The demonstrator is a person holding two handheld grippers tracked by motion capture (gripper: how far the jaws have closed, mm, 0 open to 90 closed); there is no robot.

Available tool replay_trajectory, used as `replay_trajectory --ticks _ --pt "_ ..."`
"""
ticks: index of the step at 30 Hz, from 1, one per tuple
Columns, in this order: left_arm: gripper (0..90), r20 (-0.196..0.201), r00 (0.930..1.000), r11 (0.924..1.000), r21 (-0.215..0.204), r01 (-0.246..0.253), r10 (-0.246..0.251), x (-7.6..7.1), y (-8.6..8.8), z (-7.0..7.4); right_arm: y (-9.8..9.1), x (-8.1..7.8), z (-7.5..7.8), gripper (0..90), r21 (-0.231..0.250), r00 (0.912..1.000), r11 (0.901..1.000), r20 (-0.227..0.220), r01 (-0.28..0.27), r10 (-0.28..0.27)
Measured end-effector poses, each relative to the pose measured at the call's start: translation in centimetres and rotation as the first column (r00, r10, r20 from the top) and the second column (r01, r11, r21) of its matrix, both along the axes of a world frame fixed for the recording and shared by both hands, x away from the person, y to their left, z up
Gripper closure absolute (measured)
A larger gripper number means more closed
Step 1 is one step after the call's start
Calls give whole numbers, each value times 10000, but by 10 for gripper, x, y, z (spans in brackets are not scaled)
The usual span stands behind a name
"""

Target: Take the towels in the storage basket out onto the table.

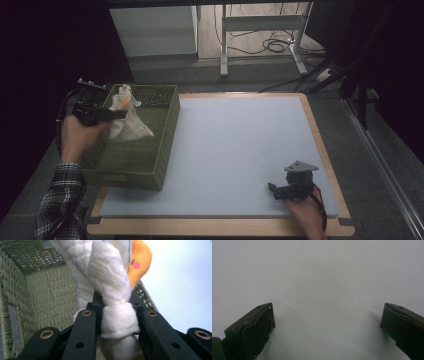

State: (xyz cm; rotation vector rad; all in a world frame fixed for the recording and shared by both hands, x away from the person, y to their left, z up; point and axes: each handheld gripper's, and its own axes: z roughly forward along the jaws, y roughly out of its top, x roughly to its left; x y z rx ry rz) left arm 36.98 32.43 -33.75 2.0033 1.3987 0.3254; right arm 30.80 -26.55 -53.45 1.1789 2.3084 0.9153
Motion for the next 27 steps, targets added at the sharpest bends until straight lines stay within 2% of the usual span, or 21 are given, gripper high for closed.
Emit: replay_trajectory --ticks 8,16,21,22,26,27 --pt "740 390 9984 9991 -67 414 -411 -6 -16 21 0 0 0 0 0 10000 10000 20 -11 11" --pt "740 538 9946 9960 -42 893 -889 -5 -36 29 0 0 0 0 1 10000 10000 22 -12 12" --pt "740 493 9891 9903 8 1391 -1389 0 -58 30 0 0 0 0 -1 10000 10000 22 -16 16" --pt "739 493 9891 9903 8 1391 -1389 0 -58 30 0 0 0 0 -1 10000 10000 22 -16 16" --pt "738 489 9839 9851 26 1722 -1721 3 -75 32 0 0 0 0 -1 10000 10000 18 -14 14" --pt "738 486 9808 9820 45 1890 -1890 4 -83 33 0 0 0 0 0 10000 10000 18 -15 15"
